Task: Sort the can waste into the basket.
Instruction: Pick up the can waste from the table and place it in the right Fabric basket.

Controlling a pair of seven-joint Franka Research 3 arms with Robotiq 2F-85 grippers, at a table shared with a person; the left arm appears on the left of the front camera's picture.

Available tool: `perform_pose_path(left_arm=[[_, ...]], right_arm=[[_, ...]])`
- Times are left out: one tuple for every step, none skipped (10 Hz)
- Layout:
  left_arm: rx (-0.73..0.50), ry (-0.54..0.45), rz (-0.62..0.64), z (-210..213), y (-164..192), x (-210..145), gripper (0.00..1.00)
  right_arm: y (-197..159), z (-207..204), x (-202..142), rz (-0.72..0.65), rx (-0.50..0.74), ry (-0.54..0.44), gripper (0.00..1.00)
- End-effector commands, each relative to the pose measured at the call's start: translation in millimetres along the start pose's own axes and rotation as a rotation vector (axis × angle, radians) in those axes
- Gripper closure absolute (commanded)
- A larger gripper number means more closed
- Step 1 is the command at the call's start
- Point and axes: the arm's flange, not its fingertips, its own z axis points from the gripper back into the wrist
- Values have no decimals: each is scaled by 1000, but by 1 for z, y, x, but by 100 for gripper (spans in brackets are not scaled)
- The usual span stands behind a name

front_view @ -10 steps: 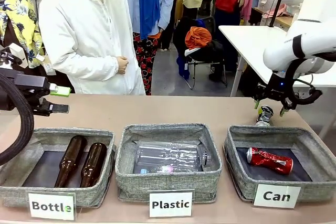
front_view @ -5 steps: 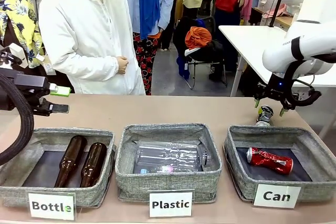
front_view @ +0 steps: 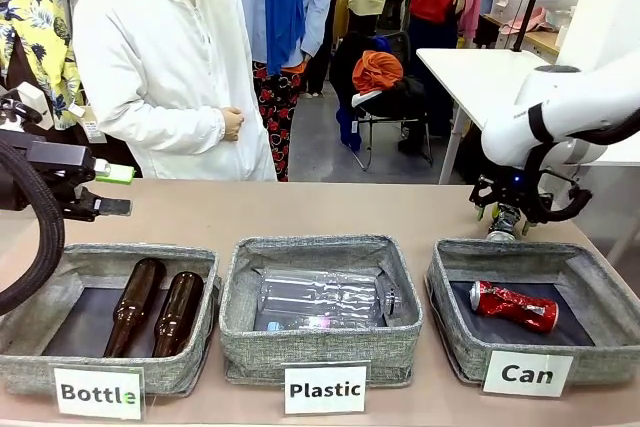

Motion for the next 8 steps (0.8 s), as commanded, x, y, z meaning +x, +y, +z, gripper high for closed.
perform_pose_path(left_arm=[[-7,-6,-16,1,0,-2,0],[-7,-6,-16,1,0,-2,0],[-7,-6,-16,1,0,-2,0],[-7,-6,-16,1,0,-2,0],[-7,-6,-16,1,0,-2,0],[-7,-6,-16,1,0,-2,0],[-7,-6,-16,1,0,-2,0],[-7,-6,-16,1,0,-2,0]], right_arm=[[8,-4,4,-31,-44,-40,0],[8,-4,5,-33,-42,-37,0],[7,-4,4,-34,-46,-38,0],[7,-4,3,-27,-50,-35,0],[7,-5,4,-26,-56,-19,59],[7,-5,4,-26,-60,-11,59],[6,-6,4,-23,-60,-8,100],[6,-6,4,-21,-61,-8,64]])
